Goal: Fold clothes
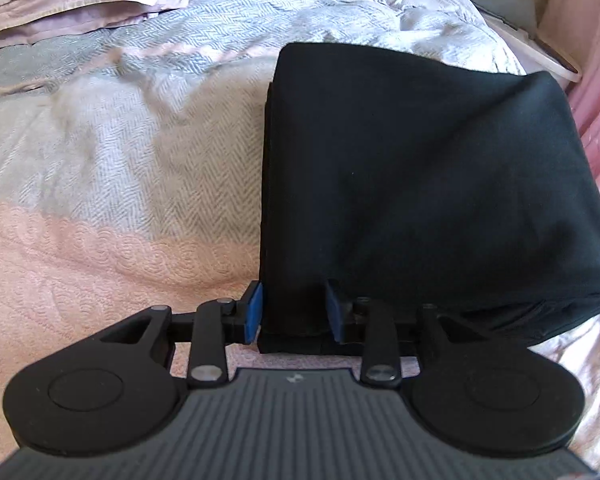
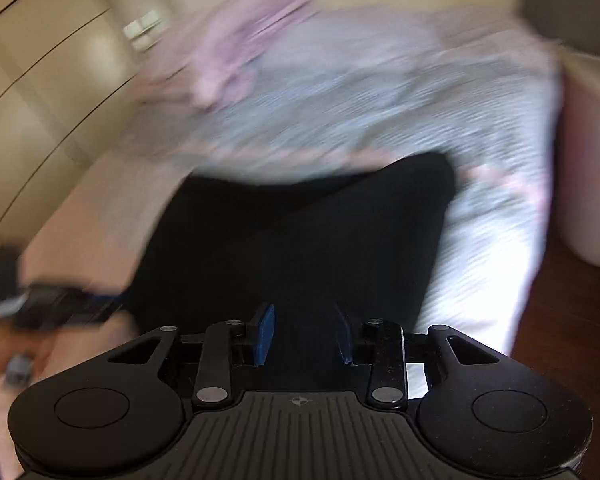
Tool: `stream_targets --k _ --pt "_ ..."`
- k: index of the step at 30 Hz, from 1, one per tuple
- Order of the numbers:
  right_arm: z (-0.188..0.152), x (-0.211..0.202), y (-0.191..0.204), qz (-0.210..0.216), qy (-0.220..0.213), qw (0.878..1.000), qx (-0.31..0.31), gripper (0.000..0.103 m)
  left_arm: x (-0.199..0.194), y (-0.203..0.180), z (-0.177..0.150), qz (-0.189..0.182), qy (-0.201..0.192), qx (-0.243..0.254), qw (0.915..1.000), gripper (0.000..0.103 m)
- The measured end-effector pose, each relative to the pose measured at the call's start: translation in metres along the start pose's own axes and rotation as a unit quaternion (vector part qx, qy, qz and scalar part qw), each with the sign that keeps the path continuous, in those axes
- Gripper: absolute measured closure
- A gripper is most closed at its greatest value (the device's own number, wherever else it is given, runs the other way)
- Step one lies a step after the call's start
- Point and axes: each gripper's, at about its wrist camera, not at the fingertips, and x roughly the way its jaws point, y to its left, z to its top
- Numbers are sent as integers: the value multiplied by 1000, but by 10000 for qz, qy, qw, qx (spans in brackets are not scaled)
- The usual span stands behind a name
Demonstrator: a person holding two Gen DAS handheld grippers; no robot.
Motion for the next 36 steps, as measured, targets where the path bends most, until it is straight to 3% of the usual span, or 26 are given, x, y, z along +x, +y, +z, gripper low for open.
stream_targets --k 7,10,13,16,19,23,24,25,27,29,31,34,36 --pt "-47 40 40 210 618 9935 -928 66 4 10 -10 -83 -70 15 9999 65" --pt "-67 58 57 290 880 9869 -1322 66 -7 4 -8 43 -109 195 9997 65" --pt "-66 43 60 172 1039 9805 -1660 66 -20 -4 -5 200 -143 451 9987 66" --pt "-65 25 68 -169 952 9695 -2252 66 -45 -17 -7 310 -431 941 9941 70" --pt "-73 23 82 -459 943 9476 -3018 64 -61 -36 -17 287 -616 1628 9843 64" --pt "-100 48 105 -649 1150 8986 -4184 55 -58 -69 -40 252 -535 2871 9561 47" --pt "-108 56 109 -735 1205 8828 -4480 46 -54 -77 -46 275 -495 3153 9473 47" --pt "-117 65 113 -819 1258 8660 -4770 39 -50 -85 -52 319 -475 3444 9371 46" --pt "-127 74 116 -979 1164 8422 -5173 39 -43 -99 -62 499 -509 4014 9131 44" --pt "-121 73 112 -957 1088 8460 -5131 46 -35 -112 -69 660 -588 4482 8896 42" --pt "-110 66 107 -855 1033 8540 -5026 71 -26 -120 -71 856 -656 4867 8669 39" --pt "-94 52 103 -716 904 8622 -4933 77 -12 -129 -73 1200 -745 5357 8325 38" --pt "-85 39 106 -688 778 8620 -4962 78 -3 -129 -68 1512 -772 5507 8173 38"
